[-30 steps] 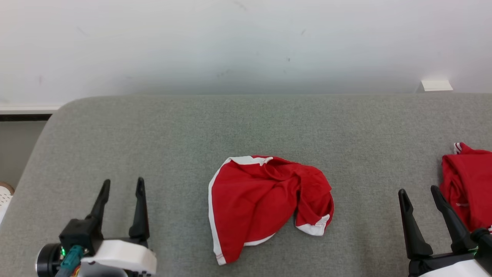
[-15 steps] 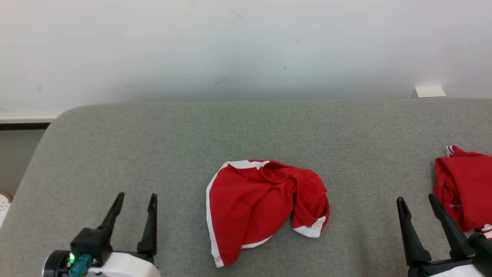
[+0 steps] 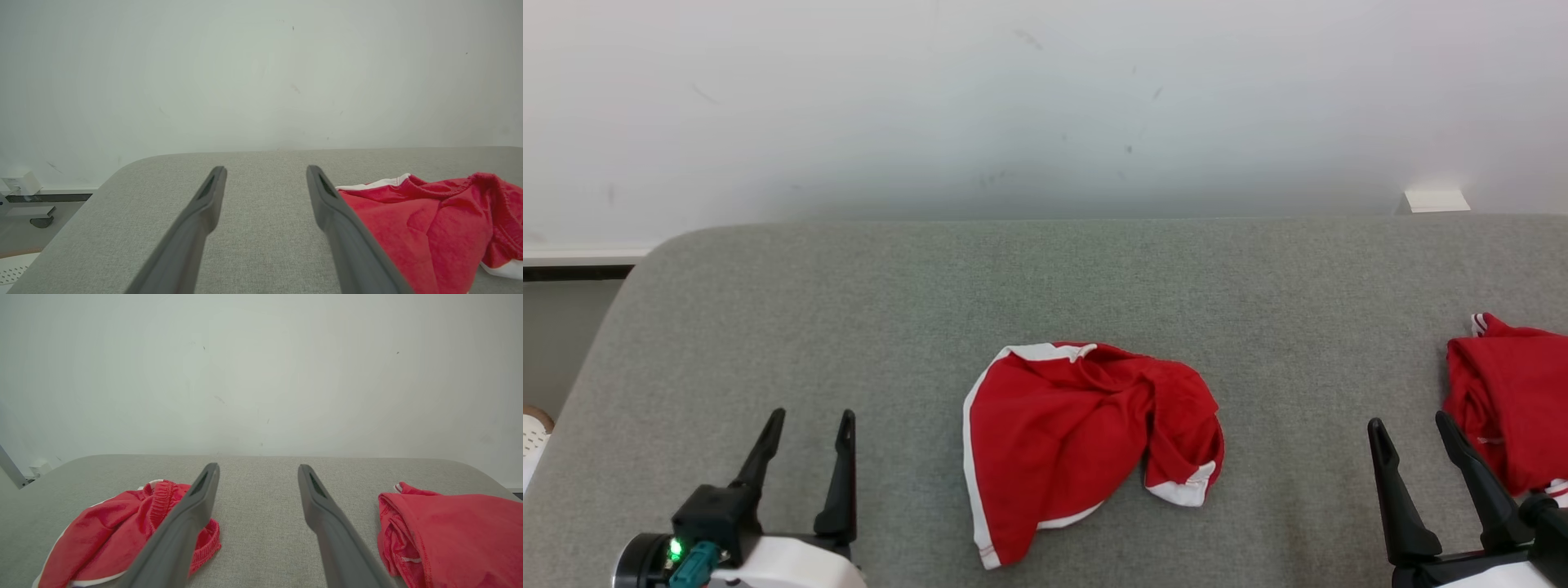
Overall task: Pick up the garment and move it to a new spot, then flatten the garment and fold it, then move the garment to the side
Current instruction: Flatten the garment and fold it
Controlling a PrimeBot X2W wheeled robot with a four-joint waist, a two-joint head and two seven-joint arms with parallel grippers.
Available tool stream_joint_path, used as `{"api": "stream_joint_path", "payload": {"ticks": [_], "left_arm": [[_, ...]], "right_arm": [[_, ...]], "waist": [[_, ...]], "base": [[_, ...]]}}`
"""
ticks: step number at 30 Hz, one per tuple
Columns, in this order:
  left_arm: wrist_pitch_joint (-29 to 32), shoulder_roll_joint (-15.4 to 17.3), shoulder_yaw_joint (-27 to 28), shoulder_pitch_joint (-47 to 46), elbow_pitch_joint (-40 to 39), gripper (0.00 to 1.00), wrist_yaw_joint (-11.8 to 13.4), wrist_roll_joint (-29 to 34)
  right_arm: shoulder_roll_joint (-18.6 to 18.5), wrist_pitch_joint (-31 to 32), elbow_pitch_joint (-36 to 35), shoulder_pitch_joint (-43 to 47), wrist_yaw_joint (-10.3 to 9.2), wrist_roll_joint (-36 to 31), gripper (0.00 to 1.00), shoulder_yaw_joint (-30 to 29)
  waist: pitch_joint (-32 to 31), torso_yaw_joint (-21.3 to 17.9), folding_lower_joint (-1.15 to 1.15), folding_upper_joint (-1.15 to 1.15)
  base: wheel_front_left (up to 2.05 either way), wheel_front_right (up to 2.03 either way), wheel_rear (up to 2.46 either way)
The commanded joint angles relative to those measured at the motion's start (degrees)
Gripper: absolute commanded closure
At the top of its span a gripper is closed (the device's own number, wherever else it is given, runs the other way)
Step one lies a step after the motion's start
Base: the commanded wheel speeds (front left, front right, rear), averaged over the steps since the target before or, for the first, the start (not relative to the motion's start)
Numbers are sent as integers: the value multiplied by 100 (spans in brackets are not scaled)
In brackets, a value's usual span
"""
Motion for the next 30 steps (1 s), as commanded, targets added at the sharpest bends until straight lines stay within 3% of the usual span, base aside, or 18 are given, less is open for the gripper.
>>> {"api": "stream_joint_path", "payload": {"ticks": [1,16,23,30], "left_arm": [[11,26,1,62,-34,0,7,51],[-30,5,-37,-96,-150,0,58,53],[-95,-66,-131,-452,-239,0,-13,151],[-247,-283,-286,-832,-99,0,-108,156]], "right_arm": [[-2,-9,-31,61,-16,-21,0,-15],[-78,93,-16,-138,-16,-48,0,112],[-409,192,387,-707,-16,180,0,964],[-638,105,1356,-1597,-16,405,0,1566]], "waist": [[3,1,0,0],[129,106,0,0],[524,420,0,0],[832,828,0,0]], "base": [[0,0,0],[0,0,0],[0,0,0],[0,0,0]]}}
